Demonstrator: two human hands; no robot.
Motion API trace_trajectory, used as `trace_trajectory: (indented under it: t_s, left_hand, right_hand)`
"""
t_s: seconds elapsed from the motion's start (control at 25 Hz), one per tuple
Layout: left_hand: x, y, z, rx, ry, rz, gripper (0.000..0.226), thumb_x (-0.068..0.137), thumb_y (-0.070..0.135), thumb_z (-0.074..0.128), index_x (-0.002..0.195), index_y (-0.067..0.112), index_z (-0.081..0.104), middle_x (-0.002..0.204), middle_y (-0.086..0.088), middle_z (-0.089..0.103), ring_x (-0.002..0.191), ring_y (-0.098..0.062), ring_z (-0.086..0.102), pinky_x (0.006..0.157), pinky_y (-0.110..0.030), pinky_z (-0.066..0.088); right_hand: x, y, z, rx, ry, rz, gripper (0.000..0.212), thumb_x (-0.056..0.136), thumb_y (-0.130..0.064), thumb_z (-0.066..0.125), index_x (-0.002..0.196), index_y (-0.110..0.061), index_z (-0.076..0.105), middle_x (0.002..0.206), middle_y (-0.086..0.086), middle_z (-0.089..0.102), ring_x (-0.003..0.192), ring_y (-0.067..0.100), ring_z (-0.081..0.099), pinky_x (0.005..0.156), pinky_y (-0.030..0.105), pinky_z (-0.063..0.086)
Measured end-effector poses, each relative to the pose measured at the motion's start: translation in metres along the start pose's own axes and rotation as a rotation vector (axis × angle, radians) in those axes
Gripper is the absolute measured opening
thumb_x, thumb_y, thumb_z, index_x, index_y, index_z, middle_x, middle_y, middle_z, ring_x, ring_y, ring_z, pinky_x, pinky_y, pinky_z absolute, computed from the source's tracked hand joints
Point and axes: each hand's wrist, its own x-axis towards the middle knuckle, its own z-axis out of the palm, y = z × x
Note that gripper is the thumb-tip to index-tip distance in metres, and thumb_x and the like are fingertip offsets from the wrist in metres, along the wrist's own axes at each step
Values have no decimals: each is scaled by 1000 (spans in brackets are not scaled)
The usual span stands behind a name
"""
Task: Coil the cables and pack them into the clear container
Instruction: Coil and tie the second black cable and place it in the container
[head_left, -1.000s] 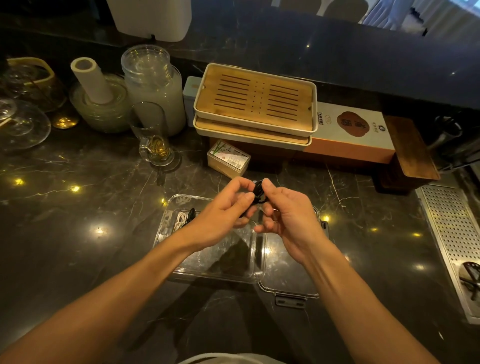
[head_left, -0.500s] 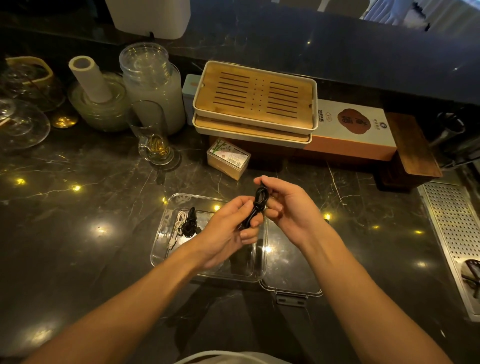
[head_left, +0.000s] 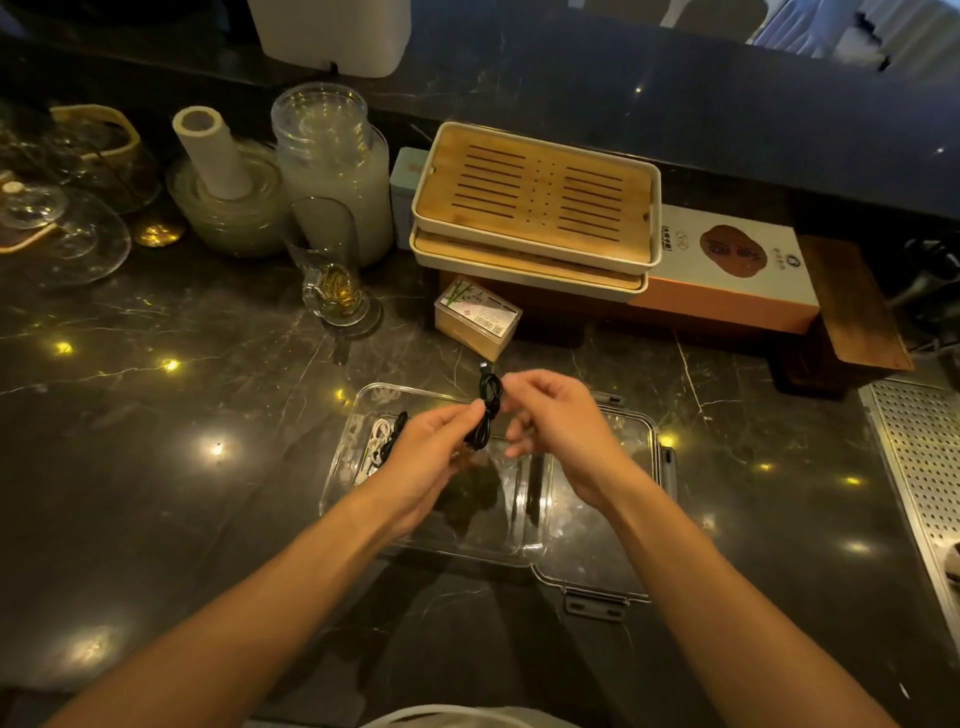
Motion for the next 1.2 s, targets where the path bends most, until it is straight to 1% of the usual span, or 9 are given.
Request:
trace_trajectory:
  t_s: [0.08,0.2,0.32,0.52,0.72,0.92,1.0,1.12,1.2]
  left_hand:
    - [3,-6,-13,221,107,-7,24,101,30,60,104,16,79,100,-8,78,94,-20,69,85,-36,54]
    - [6,-20,-32,482,200,-22,16,99,27,63,96,22,78,102,-13,77,105,-34,69,95,-47,54]
    - [10,-31,-48,654,265,-32,14,99,24,63,92,18,73,96,-15,76,96,-33,71,89,-46,55]
    - [22,-37,-73,964,253,-48,29,100,27,57,84,14,77,76,-10,75,77,-27,70,76,-47,58]
    - [30,-37,-81,1029,206,-59,26,100,21,56,87,12,76,76,-11,74,78,-27,71,75,-44,58]
    - [32,-39,-83,952,301,-32,25,98,6,55,111,10,76,100,-7,78,89,-17,71,86,-32,57]
    - [32,-39,-85,946,313,-23,23,97,5,56,107,9,76,97,-9,78,87,-19,72,87,-39,59]
    - [26,-33,-85,956,283,26,17,97,9,58,90,16,71,80,-9,76,74,-22,72,75,-42,61]
    - [18,-25,-82,908,285,92,14,98,15,61,97,23,73,77,-1,75,67,-15,72,67,-38,63]
  right_hand:
    - [2,20,8,-79,-35,71,25,103,-20,62,123,-7,63,104,13,69,61,11,64,58,28,61]
    - [10,48,23,-177,-29,137,19,104,-19,61,117,-6,66,95,13,69,60,12,65,62,32,62]
    - [22,70,42,-196,-63,225,18,105,-19,59,112,-6,68,93,12,69,60,12,68,65,33,63]
    - [41,85,65,-76,-41,336,18,105,-14,59,114,1,64,86,11,68,56,13,66,59,29,60]
    - [54,93,71,-71,-8,378,13,105,-13,58,108,-2,65,82,10,68,57,15,65,60,31,60]
    - [62,96,76,-158,50,330,9,104,-12,58,101,-6,64,83,8,65,69,17,66,66,33,62]
    - [62,98,78,-141,59,325,9,104,-12,59,101,-5,64,84,9,65,71,17,66,69,35,63]
    - [59,98,77,-136,89,310,12,103,-16,61,102,-4,63,89,12,67,76,20,68,73,40,65]
    - [51,90,72,-187,88,269,16,103,-19,62,101,-3,60,87,14,68,75,27,68,71,40,63]
